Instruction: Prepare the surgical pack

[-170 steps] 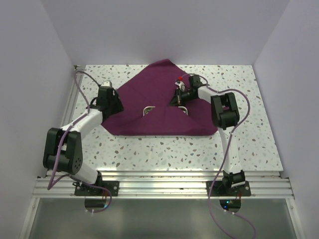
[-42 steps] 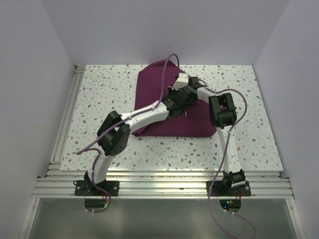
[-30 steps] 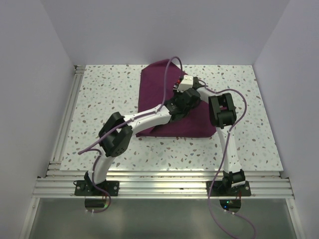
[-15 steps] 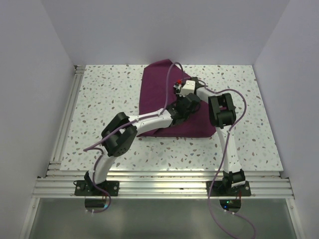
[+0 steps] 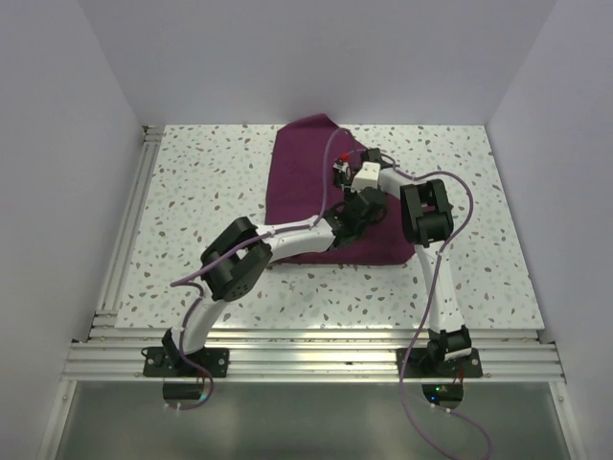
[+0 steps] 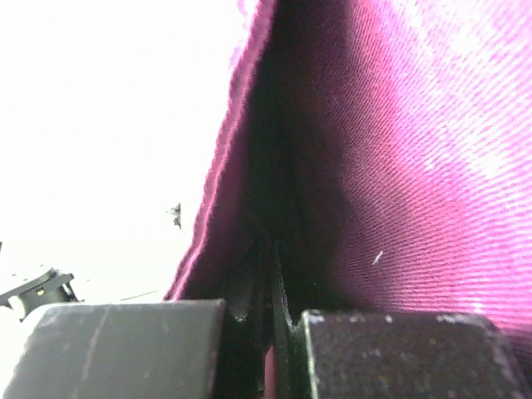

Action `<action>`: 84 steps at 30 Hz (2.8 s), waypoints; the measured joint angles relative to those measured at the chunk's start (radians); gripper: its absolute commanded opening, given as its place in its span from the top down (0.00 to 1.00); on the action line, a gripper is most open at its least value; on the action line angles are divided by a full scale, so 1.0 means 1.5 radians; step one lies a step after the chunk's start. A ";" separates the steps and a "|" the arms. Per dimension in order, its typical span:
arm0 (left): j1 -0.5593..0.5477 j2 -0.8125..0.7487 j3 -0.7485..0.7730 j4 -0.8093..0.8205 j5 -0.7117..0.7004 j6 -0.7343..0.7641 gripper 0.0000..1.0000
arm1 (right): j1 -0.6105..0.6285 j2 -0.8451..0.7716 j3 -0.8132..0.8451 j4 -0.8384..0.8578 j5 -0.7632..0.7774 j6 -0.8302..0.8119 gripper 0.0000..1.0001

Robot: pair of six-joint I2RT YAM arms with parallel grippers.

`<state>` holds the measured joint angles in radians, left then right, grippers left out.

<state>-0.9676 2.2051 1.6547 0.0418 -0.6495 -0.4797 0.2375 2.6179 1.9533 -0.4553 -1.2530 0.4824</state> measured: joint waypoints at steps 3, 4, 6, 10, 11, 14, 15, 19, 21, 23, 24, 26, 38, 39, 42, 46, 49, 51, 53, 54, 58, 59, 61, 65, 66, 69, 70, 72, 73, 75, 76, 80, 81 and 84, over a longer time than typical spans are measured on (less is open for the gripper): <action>-0.004 0.000 0.006 0.012 0.018 0.009 0.41 | 0.000 0.001 0.001 0.001 -0.001 0.001 1.00; -0.006 0.001 0.012 0.009 0.023 0.014 0.38 | 0.000 0.001 0.001 0.001 -0.001 0.001 1.00; -0.007 0.001 0.032 0.001 0.035 0.024 0.35 | 0.000 0.001 0.001 0.003 -0.002 0.003 1.00; -0.007 -0.013 0.045 -0.010 0.048 0.037 0.33 | 0.000 0.005 0.005 0.004 -0.006 0.005 1.00; -0.007 -0.022 0.040 -0.018 0.049 0.038 0.33 | 0.000 0.005 0.007 0.005 -0.009 0.006 1.00; -0.002 -0.087 -0.011 -0.053 0.050 0.038 0.33 | -0.001 0.006 0.007 0.006 -0.012 0.007 1.00; 0.004 -0.118 -0.036 -0.063 0.053 0.037 0.33 | -0.001 0.006 0.007 0.006 -0.012 0.008 1.00; 0.071 -0.264 -0.162 -0.096 0.089 0.019 0.33 | -0.001 0.006 0.007 0.007 -0.012 0.008 1.00; 0.136 -0.340 -0.250 -0.089 0.109 0.006 0.34 | -0.001 0.006 0.007 0.007 -0.012 0.008 1.00; 0.208 -0.401 -0.339 -0.084 0.131 -0.007 0.36 | 0.000 0.006 0.007 0.007 -0.012 0.009 1.00; 0.247 -0.425 -0.382 -0.081 0.146 -0.014 0.37 | -0.001 0.006 0.007 0.008 -0.012 0.009 1.00; 0.305 -0.449 -0.445 -0.080 0.173 -0.023 0.37 | 0.000 0.006 0.007 0.008 -0.012 0.009 1.00; 0.420 -0.407 -0.557 -0.016 0.374 -0.057 0.39 | 0.000 0.006 0.005 0.009 -0.012 0.009 1.00; 0.421 -0.403 -0.558 -0.008 0.384 -0.058 0.39 | 0.000 0.006 0.005 0.009 -0.012 0.009 1.00; 0.421 -0.400 -0.566 0.019 0.403 -0.065 0.39 | 0.000 0.006 0.005 0.009 -0.012 0.009 1.00; 0.421 -0.394 -0.570 0.043 0.426 -0.075 0.39 | -0.001 0.006 0.005 0.009 -0.012 0.009 1.00; 0.422 -0.375 -0.571 0.065 0.442 -0.077 0.40 | -0.001 0.006 0.005 0.009 -0.012 0.009 1.00; 0.422 -0.372 -0.578 0.076 0.447 -0.079 0.40 | -0.001 0.006 0.005 0.009 -0.012 0.009 1.00; 0.422 -0.372 -0.584 0.085 0.449 -0.082 0.40 | -0.001 0.006 0.005 0.009 -0.012 0.009 1.00; 0.422 -0.372 -0.586 0.089 0.450 -0.082 0.41 | -0.001 0.006 0.005 0.009 -0.012 0.009 1.00; 0.422 -0.371 -0.588 0.095 0.458 -0.082 0.42 | -0.001 0.006 0.005 0.009 -0.012 0.009 1.00; 0.422 -0.371 -0.588 0.098 0.461 -0.082 0.42 | -0.001 0.006 0.005 0.009 -0.012 0.009 1.00; 0.422 -0.371 -0.591 0.106 0.465 -0.082 0.42 | -0.001 0.006 0.005 0.009 -0.012 0.009 1.00; 0.422 -0.380 -0.607 0.119 0.464 -0.087 0.42 | -0.001 0.006 0.005 0.009 -0.012 0.009 1.00; 0.422 -0.386 -0.611 0.119 0.464 -0.087 0.42 | -0.001 0.006 0.005 0.009 -0.012 0.009 1.00; 0.422 -0.409 -0.618 0.122 0.463 -0.087 0.42 | -0.001 0.006 0.005 0.009 -0.012 0.009 1.00; 0.422 -0.416 -0.621 0.123 0.463 -0.087 0.42 | -0.001 0.006 0.005 0.009 -0.012 0.009 1.00; 0.420 -0.428 -0.623 0.125 0.462 -0.086 0.42 | -0.001 0.006 0.005 0.009 -0.012 0.009 1.00; 0.419 -0.433 -0.623 0.128 0.462 -0.086 0.42 | -0.001 0.006 0.005 0.009 -0.012 0.009 1.00; 0.415 -0.437 -0.623 0.136 0.459 -0.086 0.42 | -0.001 0.006 0.005 0.009 -0.012 0.009 1.00; 0.411 -0.437 -0.623 0.138 0.456 -0.086 0.43 | -0.001 0.006 0.005 0.009 -0.012 0.009 1.00; 0.392 -0.418 -0.612 0.128 0.435 -0.084 0.52 | -0.001 0.006 0.005 0.009 -0.012 0.009 1.00; 0.384 -0.409 -0.602 0.117 0.422 -0.082 0.54 | -0.001 0.006 0.005 0.009 -0.012 0.009 1.00; 0.349 -0.386 -0.567 0.080 0.362 -0.074 0.62 | -0.001 0.006 0.005 0.009 -0.012 0.009 1.00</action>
<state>-0.4446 1.6268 0.8040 0.1623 -0.1062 -0.5911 0.2367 2.6266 1.9610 -0.4416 -1.2709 0.4961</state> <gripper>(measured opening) 0.432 0.015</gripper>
